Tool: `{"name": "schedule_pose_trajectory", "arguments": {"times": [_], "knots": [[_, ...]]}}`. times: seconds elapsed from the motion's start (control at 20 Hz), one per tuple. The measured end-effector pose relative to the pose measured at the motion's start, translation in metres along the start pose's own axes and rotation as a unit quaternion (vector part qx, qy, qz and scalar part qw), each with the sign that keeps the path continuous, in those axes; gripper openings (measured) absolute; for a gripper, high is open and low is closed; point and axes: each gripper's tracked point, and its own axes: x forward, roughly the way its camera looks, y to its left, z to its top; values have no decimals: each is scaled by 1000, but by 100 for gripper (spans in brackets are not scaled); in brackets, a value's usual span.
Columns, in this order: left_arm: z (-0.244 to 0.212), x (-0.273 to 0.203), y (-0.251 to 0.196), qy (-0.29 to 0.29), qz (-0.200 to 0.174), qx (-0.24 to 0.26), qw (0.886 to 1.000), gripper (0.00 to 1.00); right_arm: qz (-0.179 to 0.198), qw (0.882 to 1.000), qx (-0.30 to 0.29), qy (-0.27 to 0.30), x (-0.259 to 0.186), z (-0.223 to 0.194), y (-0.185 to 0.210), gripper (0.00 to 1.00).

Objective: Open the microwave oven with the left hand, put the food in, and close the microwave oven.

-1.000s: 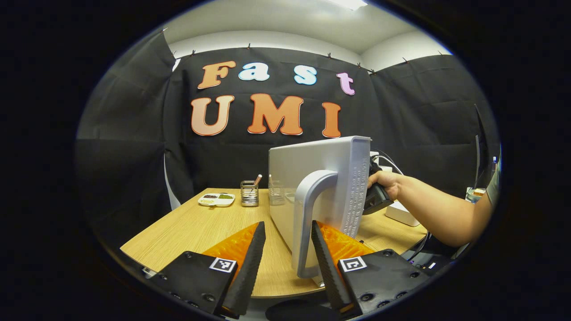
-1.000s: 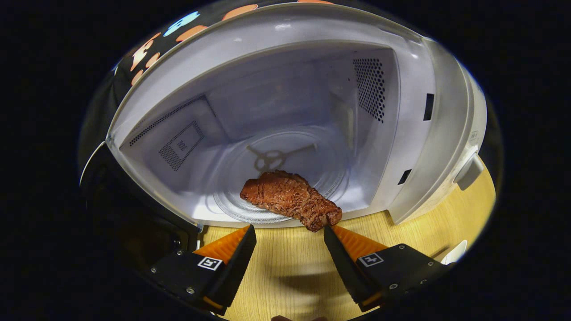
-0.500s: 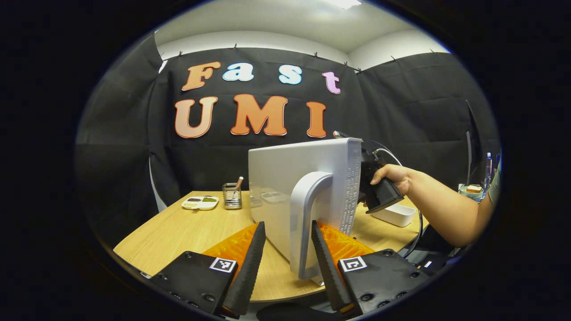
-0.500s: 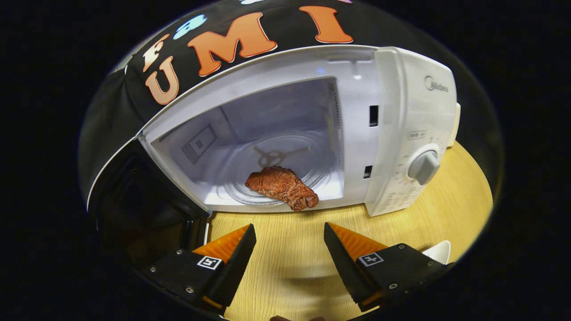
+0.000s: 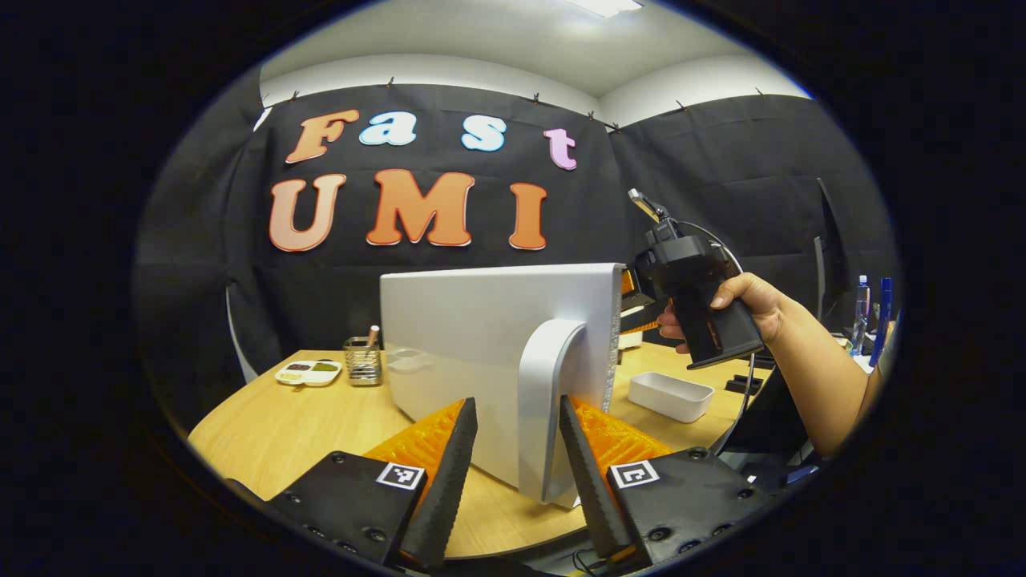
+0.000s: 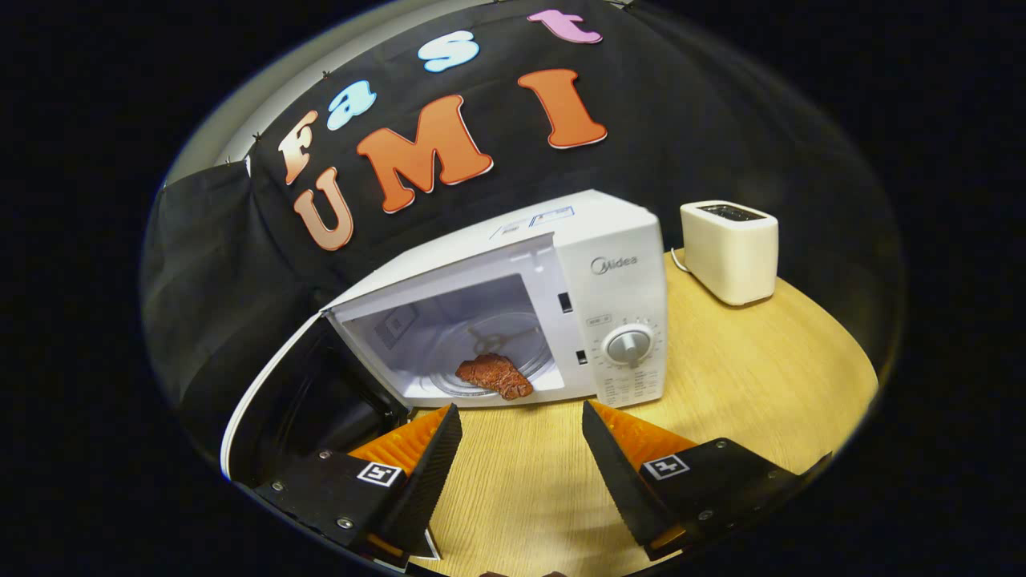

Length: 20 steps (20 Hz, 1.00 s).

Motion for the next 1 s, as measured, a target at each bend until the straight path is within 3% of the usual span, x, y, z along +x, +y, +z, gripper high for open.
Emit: {"name": "schedule_pose_trajectory", "arguments": {"times": [0.1,0.2,0.3,0.4,0.7,0.85,1.0], "knots": [[9,4,-20,-16,-34,-13,999,70,-6,1000,3,-19,-15,11,-15,94],[23,8,-33,-38,-59,-27,997,66,-16,999,11,-37,-28,20,-31,94],[32,15,-35,-48,-62,-37,996,72,-21,998,21,-51,-39,29,-43,94],[34,29,-34,-46,-59,-42,996,72,-24,997,27,-64,-49,35,-51,94],[42,72,-58,-44,-117,-92,988,72,-30,996,35,-82,-67,39,-67,94],[44,104,-67,-37,-125,-93,987,73,-37,995,42,-87,-73,41,-77,94],[29,129,-66,-8,-104,-79,991,74,-49,993,45,-95,-78,43,-90,93]]}}
